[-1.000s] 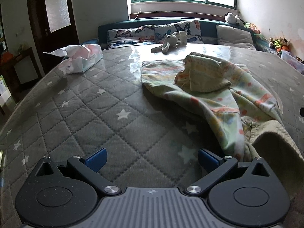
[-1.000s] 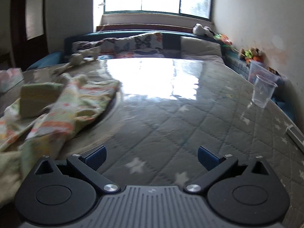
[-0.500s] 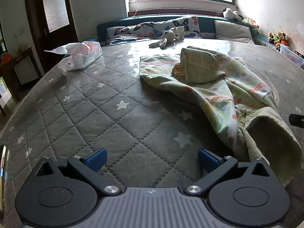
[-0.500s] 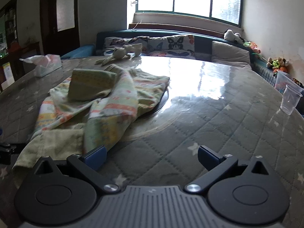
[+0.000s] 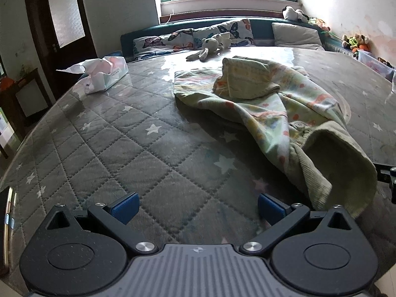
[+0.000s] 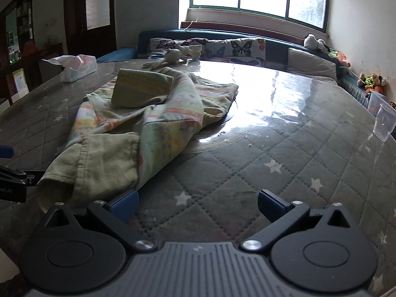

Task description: Fold clothes

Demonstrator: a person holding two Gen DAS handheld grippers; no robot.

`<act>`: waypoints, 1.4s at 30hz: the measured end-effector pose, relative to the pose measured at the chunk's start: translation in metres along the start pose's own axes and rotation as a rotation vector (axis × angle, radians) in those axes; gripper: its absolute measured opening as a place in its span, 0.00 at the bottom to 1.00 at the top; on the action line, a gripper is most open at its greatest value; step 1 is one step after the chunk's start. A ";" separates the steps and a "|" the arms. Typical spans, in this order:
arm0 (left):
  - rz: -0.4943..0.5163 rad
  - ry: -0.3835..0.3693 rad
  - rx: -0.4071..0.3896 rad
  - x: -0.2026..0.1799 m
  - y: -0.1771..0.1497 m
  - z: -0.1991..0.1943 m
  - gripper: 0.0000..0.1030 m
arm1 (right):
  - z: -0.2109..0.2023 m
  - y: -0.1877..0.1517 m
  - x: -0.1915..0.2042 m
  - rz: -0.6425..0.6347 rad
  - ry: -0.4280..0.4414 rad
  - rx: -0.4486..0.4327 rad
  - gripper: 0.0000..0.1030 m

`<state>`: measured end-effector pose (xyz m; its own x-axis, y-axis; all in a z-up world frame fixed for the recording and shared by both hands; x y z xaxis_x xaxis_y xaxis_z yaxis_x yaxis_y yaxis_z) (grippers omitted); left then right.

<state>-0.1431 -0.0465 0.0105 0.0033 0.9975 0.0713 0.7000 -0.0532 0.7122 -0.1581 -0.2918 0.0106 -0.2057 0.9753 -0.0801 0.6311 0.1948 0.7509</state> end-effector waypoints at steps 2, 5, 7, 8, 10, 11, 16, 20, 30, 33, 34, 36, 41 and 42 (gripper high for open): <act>0.005 -0.003 -0.001 -0.002 -0.003 -0.003 1.00 | -0.003 -0.001 0.002 -0.004 0.003 -0.005 1.00; 0.013 -0.007 -0.004 -0.004 -0.006 -0.008 1.00 | -0.008 -0.003 0.006 -0.011 0.008 -0.014 1.00; 0.021 -0.012 -0.008 -0.006 -0.008 -0.012 1.00 | -0.012 -0.004 0.009 -0.015 0.013 -0.021 1.00; 0.026 -0.014 -0.010 -0.007 -0.010 -0.013 1.00 | -0.013 -0.005 0.010 -0.016 0.015 -0.023 1.00; 0.032 -0.017 -0.014 -0.009 -0.012 -0.017 1.00 | -0.016 -0.006 0.012 -0.018 0.018 -0.028 1.00; 0.034 -0.019 -0.015 -0.009 -0.013 -0.018 1.00 | -0.018 -0.007 0.012 -0.019 0.019 -0.030 1.00; 0.037 -0.018 -0.016 -0.012 -0.016 -0.023 1.00 | -0.023 -0.007 0.015 -0.017 0.017 -0.043 1.00; 0.043 -0.022 -0.021 -0.013 -0.017 -0.026 1.00 | -0.026 -0.008 0.017 -0.019 0.023 -0.049 1.00; 0.049 -0.020 -0.026 -0.015 -0.019 -0.028 1.00 | -0.027 -0.009 0.021 -0.021 0.033 -0.057 1.00; 0.046 -0.021 -0.025 -0.015 -0.019 -0.027 1.00 | -0.026 -0.008 0.023 -0.024 0.035 -0.055 1.00; 0.047 -0.021 -0.024 -0.015 -0.019 -0.027 1.00 | -0.026 -0.008 0.023 -0.025 0.036 -0.055 1.00; 0.048 -0.021 -0.022 -0.015 -0.019 -0.026 1.00 | -0.025 -0.008 0.024 -0.025 0.039 -0.055 1.00; 0.048 -0.020 -0.021 -0.016 -0.019 -0.026 1.00 | -0.024 -0.008 0.024 -0.029 0.043 -0.054 1.00; 0.048 -0.019 -0.021 -0.016 -0.019 -0.026 1.00 | -0.024 -0.007 0.024 -0.029 0.043 -0.054 1.00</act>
<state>-0.1748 -0.0625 0.0141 0.0508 0.9944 0.0924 0.6837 -0.1020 0.7226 -0.1857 -0.2722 0.0188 -0.2560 0.9638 -0.0749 0.5832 0.2157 0.7831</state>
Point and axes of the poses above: each gripper's, at about its wrist camera, not at the fingertips, and z roughly the way its jaws point, x to its left, y to its top, the point moved 1 cm from there along z, roughly the way its jaws point, and after that the axes turned 4 degrees about -z, right-handed, at the moved point
